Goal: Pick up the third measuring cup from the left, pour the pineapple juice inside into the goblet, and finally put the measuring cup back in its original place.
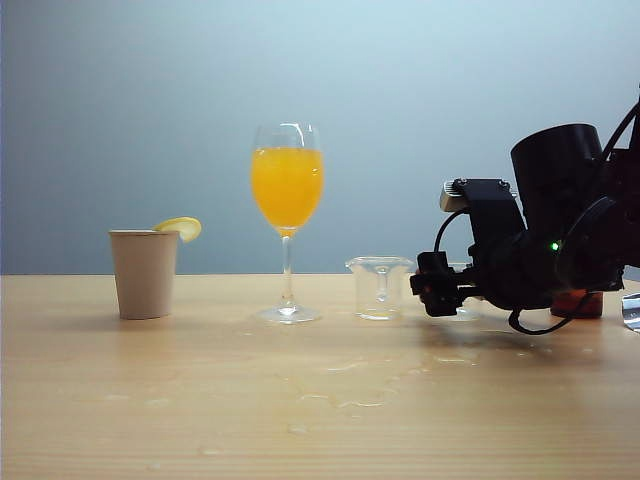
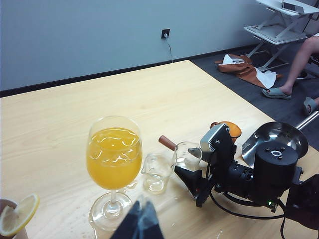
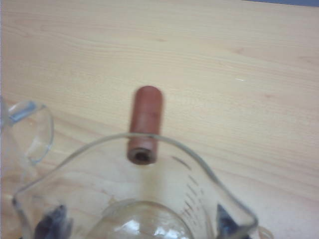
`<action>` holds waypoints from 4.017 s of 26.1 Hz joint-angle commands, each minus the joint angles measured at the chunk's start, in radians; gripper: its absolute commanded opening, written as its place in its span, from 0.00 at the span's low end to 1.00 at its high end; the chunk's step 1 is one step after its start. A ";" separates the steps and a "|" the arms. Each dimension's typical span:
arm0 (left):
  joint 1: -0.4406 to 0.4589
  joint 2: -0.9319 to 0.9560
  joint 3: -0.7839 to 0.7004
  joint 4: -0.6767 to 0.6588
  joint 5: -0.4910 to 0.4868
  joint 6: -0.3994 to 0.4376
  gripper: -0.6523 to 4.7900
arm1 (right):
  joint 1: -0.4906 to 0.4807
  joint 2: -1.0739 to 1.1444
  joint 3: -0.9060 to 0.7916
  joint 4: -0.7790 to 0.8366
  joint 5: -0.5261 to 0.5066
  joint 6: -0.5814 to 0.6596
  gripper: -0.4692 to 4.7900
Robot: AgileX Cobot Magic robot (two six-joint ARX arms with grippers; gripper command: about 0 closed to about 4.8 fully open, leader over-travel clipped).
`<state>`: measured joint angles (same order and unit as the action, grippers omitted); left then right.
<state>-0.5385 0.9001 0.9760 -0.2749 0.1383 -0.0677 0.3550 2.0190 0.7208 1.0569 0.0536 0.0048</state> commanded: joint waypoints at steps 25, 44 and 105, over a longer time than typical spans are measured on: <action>-0.001 -0.003 0.007 0.002 0.005 0.000 0.11 | 0.002 -0.562 -0.088 -0.703 -0.032 0.003 0.21; -0.001 -0.146 -0.011 -0.094 -0.034 0.000 0.11 | 0.002 -1.501 -0.089 -1.339 -0.031 0.002 0.09; 0.604 -0.898 -0.945 0.337 -0.082 0.008 0.11 | -0.013 -1.989 -0.405 -1.405 0.060 -0.004 0.13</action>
<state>0.0666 0.0013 0.0422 0.0597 0.0441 -0.0605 0.3428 0.0296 0.3122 -0.3576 0.1116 -0.0006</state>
